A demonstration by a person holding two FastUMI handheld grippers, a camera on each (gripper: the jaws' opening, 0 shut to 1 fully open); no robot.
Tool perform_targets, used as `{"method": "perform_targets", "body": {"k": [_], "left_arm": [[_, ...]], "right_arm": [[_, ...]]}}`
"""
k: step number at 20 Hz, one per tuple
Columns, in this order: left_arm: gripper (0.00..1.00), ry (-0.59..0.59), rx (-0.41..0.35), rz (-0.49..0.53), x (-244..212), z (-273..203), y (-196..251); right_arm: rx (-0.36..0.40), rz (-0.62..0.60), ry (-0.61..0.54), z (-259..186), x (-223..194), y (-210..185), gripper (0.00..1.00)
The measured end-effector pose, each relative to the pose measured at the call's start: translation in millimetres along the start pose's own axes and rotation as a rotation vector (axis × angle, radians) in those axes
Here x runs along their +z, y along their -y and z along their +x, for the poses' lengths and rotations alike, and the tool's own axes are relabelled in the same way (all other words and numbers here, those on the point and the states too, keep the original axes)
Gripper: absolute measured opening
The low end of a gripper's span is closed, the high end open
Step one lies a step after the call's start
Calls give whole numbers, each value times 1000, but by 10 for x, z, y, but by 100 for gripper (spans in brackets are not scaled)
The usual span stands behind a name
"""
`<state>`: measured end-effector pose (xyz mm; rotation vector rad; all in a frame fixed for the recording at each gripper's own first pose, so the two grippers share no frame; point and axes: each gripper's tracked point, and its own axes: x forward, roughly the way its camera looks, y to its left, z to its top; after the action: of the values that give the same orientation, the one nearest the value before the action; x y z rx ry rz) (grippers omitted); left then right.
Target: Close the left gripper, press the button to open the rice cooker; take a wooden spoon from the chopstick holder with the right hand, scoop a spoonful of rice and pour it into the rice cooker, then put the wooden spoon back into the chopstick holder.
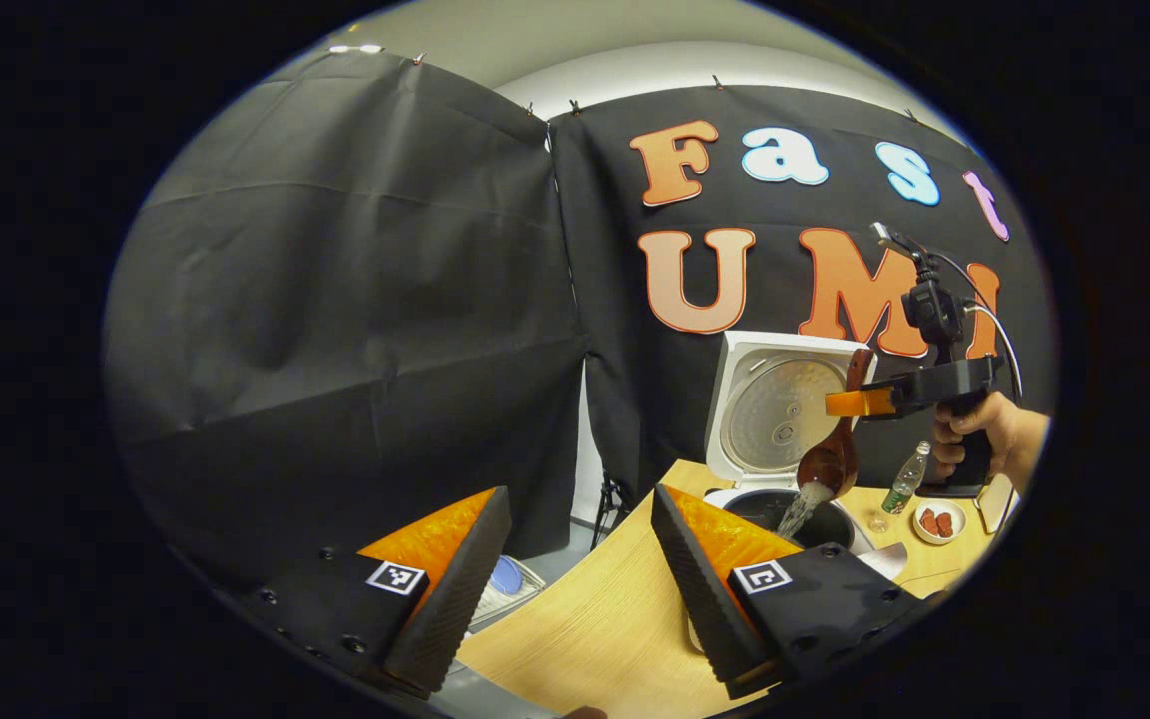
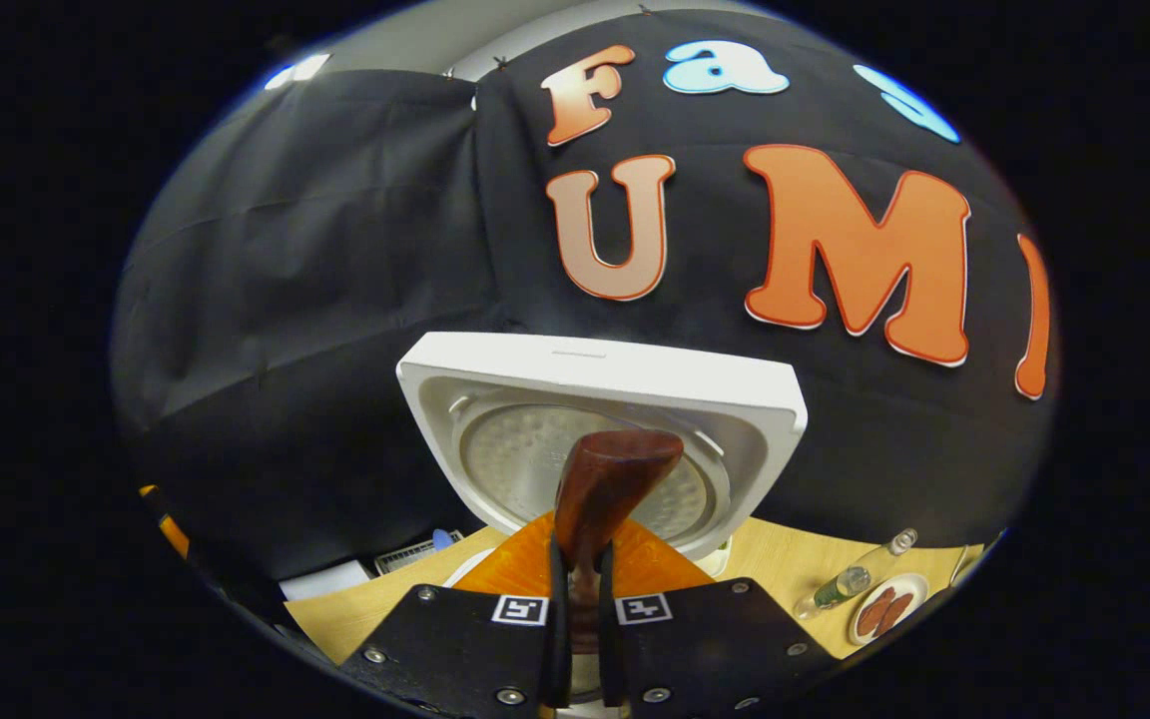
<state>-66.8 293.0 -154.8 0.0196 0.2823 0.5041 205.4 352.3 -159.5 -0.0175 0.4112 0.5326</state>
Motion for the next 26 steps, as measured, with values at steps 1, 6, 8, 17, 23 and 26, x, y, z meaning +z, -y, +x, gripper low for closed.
{"method": "perform_targets", "body": {"k": [1,6,8,17,23,26], "left_arm": [[94,-1,1,2,1,-5,9],[94,-11,2,1,-27,-30,32],[94,-13,8,5,-36,-40,36],[94,-22,-8,8,-24,-151,256],[95,-33,-81,20,-116,-261,790],[94,-29,-124,17,-100,-384,1091]], "right_arm": [[11,-22,1,-5,34,-24,10],[24,-169,43,-42,225,-109,10],[32,-215,88,-88,313,-145,10],[95,160,69,-664,184,161,10],[-55,405,41,-1407,-558,1215,11],[-155,513,35,-1934,-970,1729,11]]}}
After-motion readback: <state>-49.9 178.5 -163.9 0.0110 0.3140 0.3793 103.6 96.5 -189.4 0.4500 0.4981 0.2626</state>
